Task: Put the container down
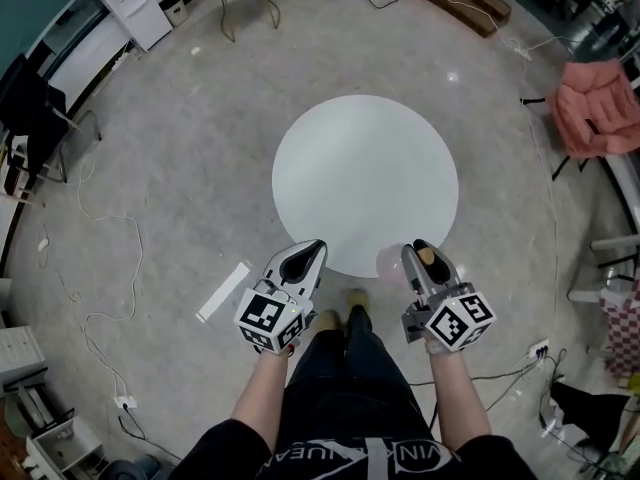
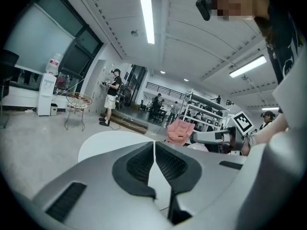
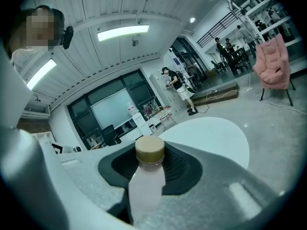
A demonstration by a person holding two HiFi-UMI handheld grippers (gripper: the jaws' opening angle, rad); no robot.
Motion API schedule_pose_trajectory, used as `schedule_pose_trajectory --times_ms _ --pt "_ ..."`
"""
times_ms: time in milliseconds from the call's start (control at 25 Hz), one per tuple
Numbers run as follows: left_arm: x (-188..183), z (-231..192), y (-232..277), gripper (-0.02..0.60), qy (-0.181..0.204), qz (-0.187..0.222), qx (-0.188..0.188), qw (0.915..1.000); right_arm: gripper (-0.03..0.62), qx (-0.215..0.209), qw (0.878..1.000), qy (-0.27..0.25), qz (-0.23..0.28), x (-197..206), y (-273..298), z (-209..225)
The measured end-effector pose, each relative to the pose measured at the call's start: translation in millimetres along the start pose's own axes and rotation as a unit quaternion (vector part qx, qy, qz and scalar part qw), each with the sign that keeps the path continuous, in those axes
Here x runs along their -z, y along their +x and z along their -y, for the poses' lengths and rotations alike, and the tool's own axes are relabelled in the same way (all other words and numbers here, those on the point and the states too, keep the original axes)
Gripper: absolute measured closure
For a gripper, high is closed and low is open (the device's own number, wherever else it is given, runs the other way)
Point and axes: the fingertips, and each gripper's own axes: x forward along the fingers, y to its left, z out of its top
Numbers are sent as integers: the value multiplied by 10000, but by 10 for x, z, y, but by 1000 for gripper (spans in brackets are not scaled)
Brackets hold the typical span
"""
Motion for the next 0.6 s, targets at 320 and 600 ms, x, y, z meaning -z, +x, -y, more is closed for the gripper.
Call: schedule_pose_trajectory --times_ms 320,600 --pt "21 -176 174 566 -125 -43 -136 9998 471 -120 9997 -25 -198 -17 366 163" --pt "35 -331 351 566 -241 -75 -253 9994 471 -215 9987 -92 -447 43 674 316"
